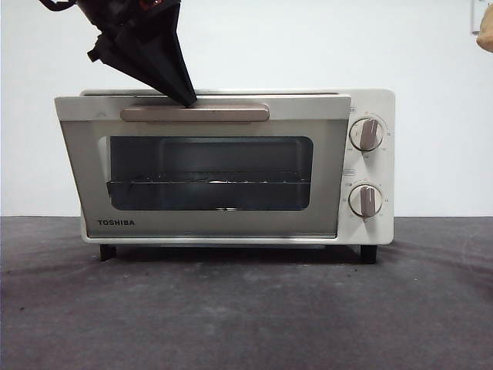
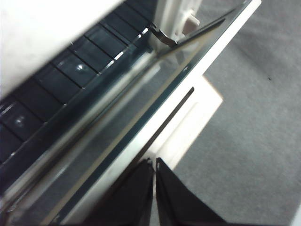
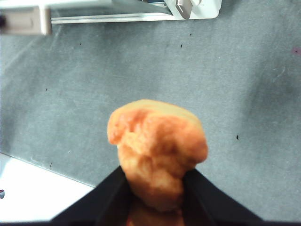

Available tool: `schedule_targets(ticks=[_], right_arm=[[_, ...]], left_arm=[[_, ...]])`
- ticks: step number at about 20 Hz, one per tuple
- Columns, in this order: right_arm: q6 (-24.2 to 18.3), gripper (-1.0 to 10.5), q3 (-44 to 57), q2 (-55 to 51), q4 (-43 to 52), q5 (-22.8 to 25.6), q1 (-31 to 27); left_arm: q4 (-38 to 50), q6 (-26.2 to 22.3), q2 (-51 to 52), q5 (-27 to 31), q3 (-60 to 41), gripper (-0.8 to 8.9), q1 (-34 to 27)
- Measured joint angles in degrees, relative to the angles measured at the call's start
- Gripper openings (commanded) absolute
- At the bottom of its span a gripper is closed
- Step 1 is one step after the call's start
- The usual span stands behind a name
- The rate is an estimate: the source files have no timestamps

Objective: The left arm flap open the oven, the right arm pick bread and place it into oven, the left arm flap close the oven

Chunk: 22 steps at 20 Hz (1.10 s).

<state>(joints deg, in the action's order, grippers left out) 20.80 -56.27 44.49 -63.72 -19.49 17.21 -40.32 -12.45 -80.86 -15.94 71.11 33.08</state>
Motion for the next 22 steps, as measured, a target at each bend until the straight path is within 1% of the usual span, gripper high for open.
schedule_targets(ticks=[2, 7, 10, 12, 16, 22], right_arm=[[0.0, 1.3, 0.0, 0.0, -0.5, 0.0, 0.0], [0.0, 1.3, 0.0, 0.0, -0.8, 0.0, 0.0], [0.0, 1.3, 0.0, 0.0, -0.7, 0.2, 0.0], [0.0, 1.3, 0.0, 0.0, -0.7, 0.2, 0.0], [0.0, 1.3, 0.0, 0.0, -0.7, 0.2, 0.0], [0.0, 1.3, 0.0, 0.0, -0.7, 0.2, 0.0]], left_arm=[[0.5, 0.2, 1.4, 1.1, -2.1, 0.15, 0.9], [5.0, 3.1, 8.7, 4.3, -11.4, 0.15, 1.2], [8.2, 5.6, 12.4, 4.2, -18.1, 0.15, 1.4], [9.5, 6.7, 13.0, 3.8, -21.0, 0.15, 1.9], [10.6, 8.0, 12.9, 4.2, -22.0, 0.16, 3.2], [12.5, 10.5, 12.9, 6.8, -23.3, 0.15, 6.0]])
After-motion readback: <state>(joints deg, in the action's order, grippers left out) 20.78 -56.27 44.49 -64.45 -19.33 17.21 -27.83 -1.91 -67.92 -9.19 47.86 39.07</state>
